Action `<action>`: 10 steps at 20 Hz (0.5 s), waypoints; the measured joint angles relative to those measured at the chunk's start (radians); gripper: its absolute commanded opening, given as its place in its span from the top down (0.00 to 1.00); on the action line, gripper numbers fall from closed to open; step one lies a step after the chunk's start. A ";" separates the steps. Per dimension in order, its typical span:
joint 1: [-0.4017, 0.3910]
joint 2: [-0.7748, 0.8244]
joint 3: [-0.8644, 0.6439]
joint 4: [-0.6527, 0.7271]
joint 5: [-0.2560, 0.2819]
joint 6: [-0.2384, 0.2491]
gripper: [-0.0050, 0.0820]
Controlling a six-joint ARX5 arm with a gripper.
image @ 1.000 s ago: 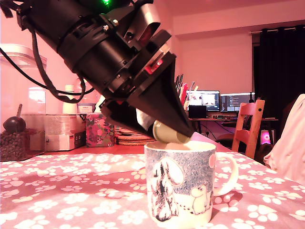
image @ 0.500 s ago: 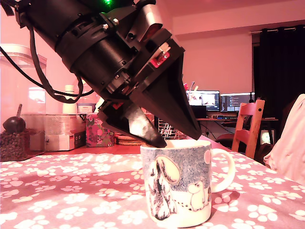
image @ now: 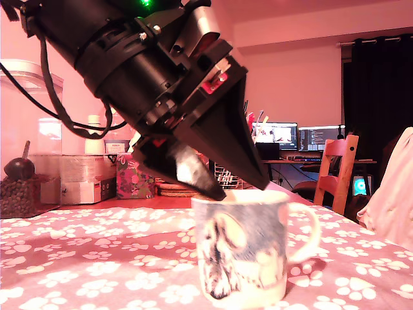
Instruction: Pick up the coffee capsules on the table and drop them inside the coffee cup
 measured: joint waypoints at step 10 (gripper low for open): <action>0.013 0.000 0.078 0.003 0.005 0.064 0.96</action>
